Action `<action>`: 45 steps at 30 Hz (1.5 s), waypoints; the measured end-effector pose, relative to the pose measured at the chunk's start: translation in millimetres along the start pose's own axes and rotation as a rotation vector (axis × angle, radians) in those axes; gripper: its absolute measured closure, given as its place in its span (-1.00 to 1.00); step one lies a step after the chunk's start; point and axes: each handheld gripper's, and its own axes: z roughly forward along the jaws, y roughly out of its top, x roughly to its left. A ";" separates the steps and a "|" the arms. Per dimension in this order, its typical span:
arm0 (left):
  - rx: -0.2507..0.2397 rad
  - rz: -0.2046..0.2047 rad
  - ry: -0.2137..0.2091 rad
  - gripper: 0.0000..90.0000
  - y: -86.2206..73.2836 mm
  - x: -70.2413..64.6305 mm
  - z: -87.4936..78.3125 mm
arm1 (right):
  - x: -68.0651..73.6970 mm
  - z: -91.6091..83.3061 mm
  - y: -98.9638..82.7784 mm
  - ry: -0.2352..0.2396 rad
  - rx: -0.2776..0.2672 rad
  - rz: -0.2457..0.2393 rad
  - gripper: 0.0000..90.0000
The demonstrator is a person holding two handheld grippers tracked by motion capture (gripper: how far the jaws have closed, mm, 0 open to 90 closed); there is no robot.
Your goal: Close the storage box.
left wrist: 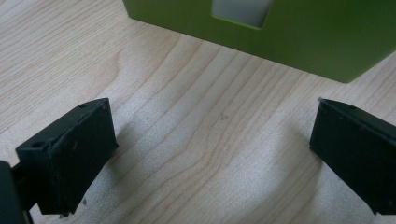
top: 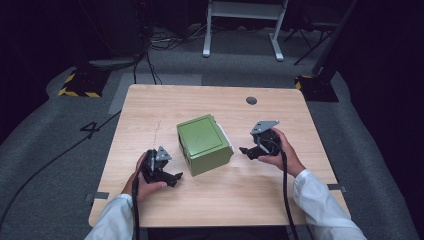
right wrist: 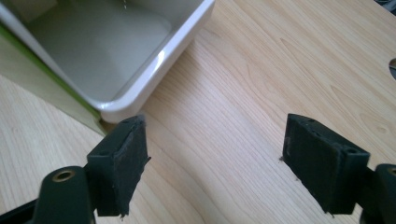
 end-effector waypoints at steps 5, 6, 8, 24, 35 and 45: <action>0.002 0.004 0.000 -0.99 -0.1 0.2 -0.4 | -1.5 -9.6 -10.1 -0.005 0.008 -0.012 -0.54; 0.002 0.004 0.000 -0.99 -0.1 0.1 -0.4 | -1.5 -11.5 -12.2 -0.009 0.009 -0.010 -0.54; 0.003 0.004 0.001 -0.99 -0.2 0.1 -0.5 | -2.0 -13.5 -14.3 -0.008 0.008 -0.015 -0.54; 0.003 0.004 0.001 -0.99 -0.2 0.1 -0.5 | -2.2 -44.2 -52.4 -0.039 0.046 -0.043 -0.55; 0.001 0.005 -0.003 -0.99 -0.7 0.1 -0.7 | -8.0 -56.1 -94.8 -0.061 0.053 0.010 -0.55; 0.001 0.005 -0.002 -0.99 -0.8 0.1 -0.9 | -16.5 -81.3 -138.4 -0.065 0.006 0.102 -0.55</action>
